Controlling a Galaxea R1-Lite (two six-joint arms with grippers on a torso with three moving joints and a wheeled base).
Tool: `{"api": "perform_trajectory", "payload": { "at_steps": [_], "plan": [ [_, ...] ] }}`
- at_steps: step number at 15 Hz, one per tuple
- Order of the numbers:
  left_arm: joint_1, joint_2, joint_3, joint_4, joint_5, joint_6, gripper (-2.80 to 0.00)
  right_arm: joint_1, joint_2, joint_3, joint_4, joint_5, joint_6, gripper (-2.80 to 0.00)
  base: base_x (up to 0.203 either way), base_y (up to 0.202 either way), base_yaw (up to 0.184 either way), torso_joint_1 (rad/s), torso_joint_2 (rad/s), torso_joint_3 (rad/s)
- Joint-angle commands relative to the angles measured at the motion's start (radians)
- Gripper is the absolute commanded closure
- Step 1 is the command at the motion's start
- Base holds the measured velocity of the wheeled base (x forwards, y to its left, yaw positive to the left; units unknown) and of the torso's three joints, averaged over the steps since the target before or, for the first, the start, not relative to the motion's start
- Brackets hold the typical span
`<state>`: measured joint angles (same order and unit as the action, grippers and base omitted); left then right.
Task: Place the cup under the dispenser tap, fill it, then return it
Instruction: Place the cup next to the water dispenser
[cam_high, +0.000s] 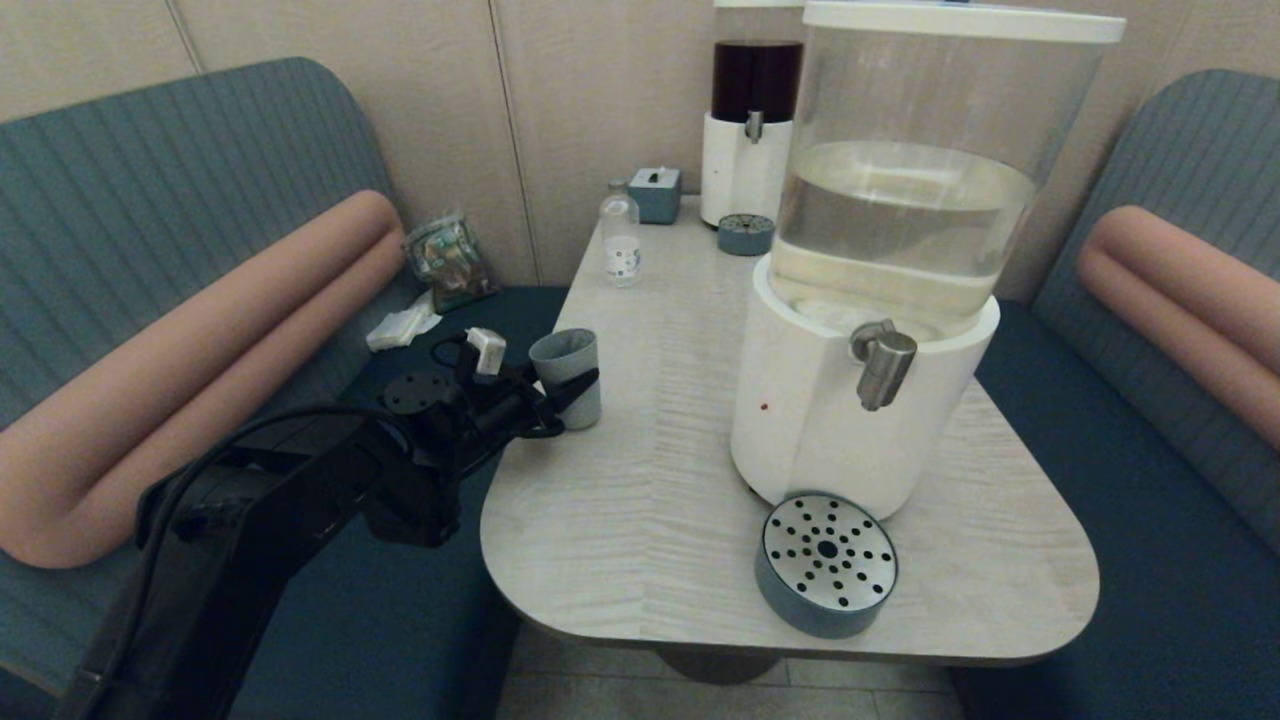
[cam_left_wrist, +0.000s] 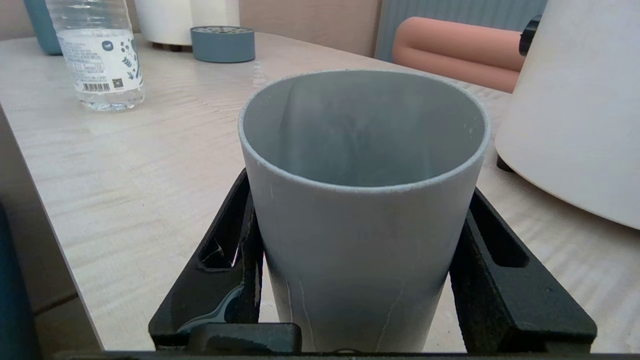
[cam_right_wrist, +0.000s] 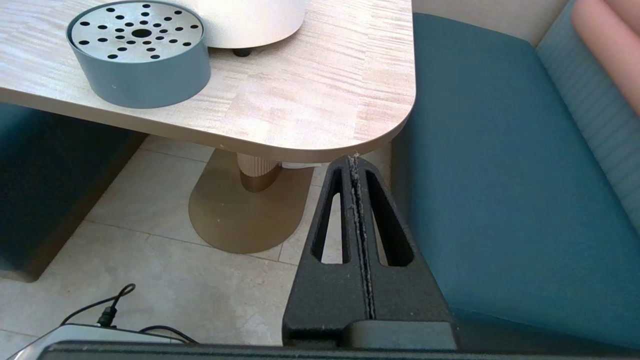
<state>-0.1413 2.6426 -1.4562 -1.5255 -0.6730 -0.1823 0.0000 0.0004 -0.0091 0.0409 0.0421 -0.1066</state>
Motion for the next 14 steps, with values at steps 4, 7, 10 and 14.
{"api": "perform_trajectory", "payload": {
  "at_steps": [4, 7, 10, 14],
  "plan": [
    [0.0, 0.008, 0.002, -0.004, -0.005, 0.0, 0.0, 0.0, 0.0, 0.0, 0.001, 0.001, -0.001, 0.0, 0.0, 0.0, 0.0, 0.0, 0.0, 0.0],
    [0.0, 0.007, -0.013, -0.004, -0.005, 0.002, -2.8, 0.0, 0.0, 0.0, 0.001, 0.001, -0.001, 0.0, 0.0, 0.0, 0.0, 0.0, 0.0, 0.0],
    [0.0, 0.0, -0.013, -0.004, -0.005, 0.003, -2.8, 0.0, 0.0, 0.0, 0.001, 0.001, -0.001, 0.0, 0.0, 0.0, 0.0, 0.0, 0.0, 0.0],
    [0.0, -0.009, -0.002, -0.004, -0.005, 0.007, -2.8, 0.0, 0.0, 0.0, 0.001, 0.001, -0.001, 0.0, 0.0, 0.0, 0.0, 0.0, 0.0, 0.0]
  ]
}}
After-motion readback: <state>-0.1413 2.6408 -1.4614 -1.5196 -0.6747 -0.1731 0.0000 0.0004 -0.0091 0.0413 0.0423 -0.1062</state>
